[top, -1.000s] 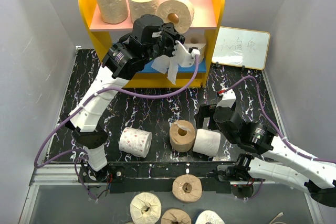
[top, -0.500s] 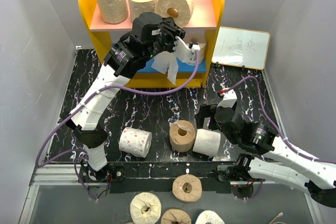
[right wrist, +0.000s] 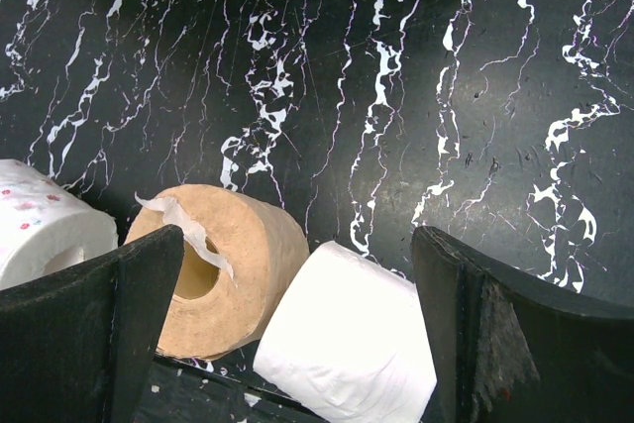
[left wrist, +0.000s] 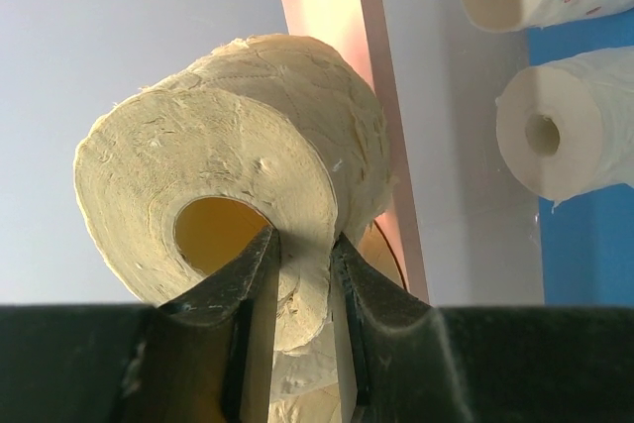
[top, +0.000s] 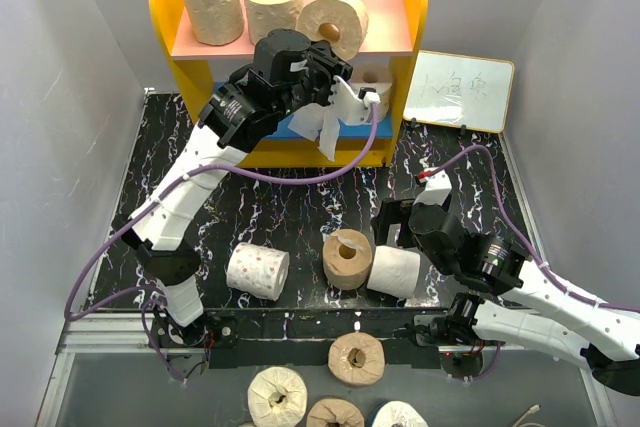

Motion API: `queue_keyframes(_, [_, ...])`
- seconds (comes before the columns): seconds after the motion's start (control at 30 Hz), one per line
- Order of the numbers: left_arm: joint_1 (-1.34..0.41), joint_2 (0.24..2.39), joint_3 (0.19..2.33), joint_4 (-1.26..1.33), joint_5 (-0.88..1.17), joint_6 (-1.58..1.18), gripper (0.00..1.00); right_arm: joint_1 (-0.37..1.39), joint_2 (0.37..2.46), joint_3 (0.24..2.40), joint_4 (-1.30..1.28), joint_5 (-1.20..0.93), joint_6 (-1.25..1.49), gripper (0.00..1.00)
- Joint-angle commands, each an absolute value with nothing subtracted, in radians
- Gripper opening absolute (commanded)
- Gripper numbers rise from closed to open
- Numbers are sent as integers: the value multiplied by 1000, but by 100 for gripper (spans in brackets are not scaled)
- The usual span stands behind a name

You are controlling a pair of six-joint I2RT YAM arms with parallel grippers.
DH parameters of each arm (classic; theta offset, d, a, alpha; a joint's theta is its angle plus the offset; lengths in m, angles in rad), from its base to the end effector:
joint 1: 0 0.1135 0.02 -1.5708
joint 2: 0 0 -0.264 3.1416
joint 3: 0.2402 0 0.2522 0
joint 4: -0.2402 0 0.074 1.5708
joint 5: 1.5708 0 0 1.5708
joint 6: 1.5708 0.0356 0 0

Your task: Place and organize the paper towels onto the shelf

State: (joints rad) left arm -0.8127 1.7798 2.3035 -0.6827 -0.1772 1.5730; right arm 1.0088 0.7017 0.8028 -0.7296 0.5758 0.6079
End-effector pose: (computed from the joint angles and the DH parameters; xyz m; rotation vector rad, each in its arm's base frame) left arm 0.2552 -0.2604 0.5289 1.6006 0.7801 0.7081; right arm 0.0910 0.1082 0.3073 -0.1067 2.1020 0.3410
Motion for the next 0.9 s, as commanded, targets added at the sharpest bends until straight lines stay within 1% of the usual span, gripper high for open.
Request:
queue_keyframes(0.0, [-808, 1694, 2302, -651, -180, 1579, 20, 1012, 688, 804, -684, 586, 606, 98])
queue_keyframes(0.33, [-810, 1672, 2301, -641, -182, 1585, 21, 1012, 688, 805, -684, 586, 606, 98])
queue_keyframes(0.63, [-810, 1649, 2243, -613, -176, 1568, 20, 1011, 686, 805, -685, 583, 606, 98])
queue_keyframes(0.87, [-809, 1652, 2197, -543, -183, 1581, 27, 1012, 686, 805, -685, 583, 607, 98])
